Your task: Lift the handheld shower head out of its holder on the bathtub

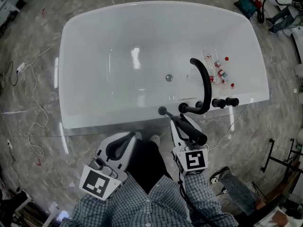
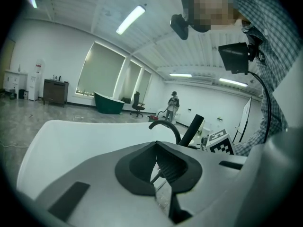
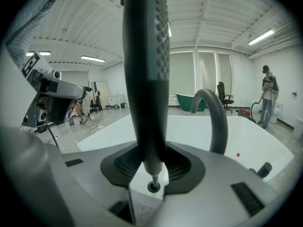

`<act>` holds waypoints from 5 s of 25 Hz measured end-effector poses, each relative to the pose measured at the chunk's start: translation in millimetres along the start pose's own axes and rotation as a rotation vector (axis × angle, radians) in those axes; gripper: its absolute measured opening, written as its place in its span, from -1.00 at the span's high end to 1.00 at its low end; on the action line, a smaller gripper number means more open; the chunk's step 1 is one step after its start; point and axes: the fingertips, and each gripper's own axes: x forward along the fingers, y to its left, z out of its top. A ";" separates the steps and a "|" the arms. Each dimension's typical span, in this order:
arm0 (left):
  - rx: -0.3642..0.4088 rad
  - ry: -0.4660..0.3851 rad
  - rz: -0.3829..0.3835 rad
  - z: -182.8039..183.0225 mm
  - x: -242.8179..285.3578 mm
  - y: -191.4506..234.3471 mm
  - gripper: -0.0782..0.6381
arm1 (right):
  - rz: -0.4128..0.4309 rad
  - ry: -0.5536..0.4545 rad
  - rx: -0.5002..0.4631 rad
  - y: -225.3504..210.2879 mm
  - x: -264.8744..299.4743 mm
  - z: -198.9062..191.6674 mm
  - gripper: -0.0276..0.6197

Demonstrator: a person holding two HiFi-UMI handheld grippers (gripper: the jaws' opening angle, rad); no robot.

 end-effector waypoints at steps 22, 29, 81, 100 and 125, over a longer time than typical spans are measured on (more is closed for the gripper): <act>0.059 -0.053 0.006 66.4 -25.4 -14.5 0.76 | -0.037 0.009 0.021 0.5 -68.2 70.0 0.50; 0.098 -0.084 0.002 92.5 -35.9 -14.8 0.76 | -0.046 -0.011 0.026 7.3 -85.8 96.6 0.50; 0.236 -0.211 -0.049 157.3 -42.9 -40.2 0.76 | -0.156 -0.233 0.019 -34.7 -165.1 188.5 0.50; 0.229 -0.208 -0.052 151.1 -39.6 -50.2 0.76 | -0.148 -0.236 0.016 -38.1 -169.3 183.2 0.50; 0.235 -0.217 -0.042 147.7 -45.5 -49.9 0.76 | -0.148 -0.241 0.016 -33.2 -171.6 180.9 0.50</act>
